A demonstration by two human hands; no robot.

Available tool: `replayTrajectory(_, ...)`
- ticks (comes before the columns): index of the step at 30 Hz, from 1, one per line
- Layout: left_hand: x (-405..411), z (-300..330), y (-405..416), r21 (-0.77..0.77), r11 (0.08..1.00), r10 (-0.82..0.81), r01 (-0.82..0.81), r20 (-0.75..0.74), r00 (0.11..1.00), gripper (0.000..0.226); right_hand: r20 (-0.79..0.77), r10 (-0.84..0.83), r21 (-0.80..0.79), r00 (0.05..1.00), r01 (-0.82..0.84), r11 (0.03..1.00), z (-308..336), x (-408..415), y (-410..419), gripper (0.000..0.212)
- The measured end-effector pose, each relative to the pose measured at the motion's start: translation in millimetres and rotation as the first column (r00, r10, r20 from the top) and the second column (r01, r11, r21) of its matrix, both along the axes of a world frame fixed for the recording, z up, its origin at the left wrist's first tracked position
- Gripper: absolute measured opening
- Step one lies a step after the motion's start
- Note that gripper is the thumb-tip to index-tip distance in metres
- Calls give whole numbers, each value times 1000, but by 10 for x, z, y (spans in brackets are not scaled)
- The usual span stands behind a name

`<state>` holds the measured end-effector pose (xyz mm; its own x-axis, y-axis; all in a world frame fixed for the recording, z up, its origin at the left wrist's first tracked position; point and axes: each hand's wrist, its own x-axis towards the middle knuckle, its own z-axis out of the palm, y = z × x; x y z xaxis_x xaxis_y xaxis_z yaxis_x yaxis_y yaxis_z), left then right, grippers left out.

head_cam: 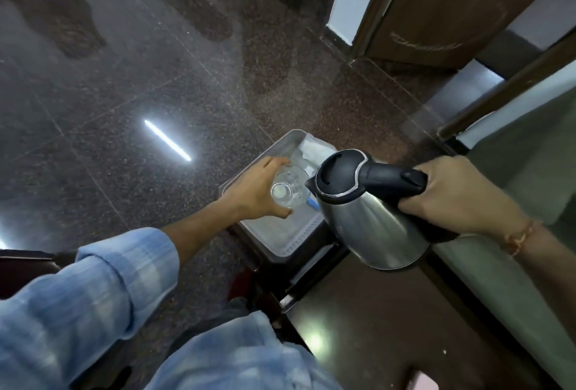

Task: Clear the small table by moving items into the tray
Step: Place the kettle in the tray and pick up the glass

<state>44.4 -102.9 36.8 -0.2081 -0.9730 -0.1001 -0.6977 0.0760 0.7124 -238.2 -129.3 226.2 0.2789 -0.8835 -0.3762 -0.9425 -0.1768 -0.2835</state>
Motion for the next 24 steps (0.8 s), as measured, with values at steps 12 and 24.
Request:
replayTrajectory(12, -127, 107, 284, -71, 997, -36, 35, -19, 999, 96, -285, 195, 81, 938, -179, 981, 528, 673, 87, 26)
replayTrajectory(24, -60, 93, 398, -71, 997, -22, 20, -23, 1000, 100, -471, 253, 156, 845, -202, 967, 642, 1184, 117, 20)
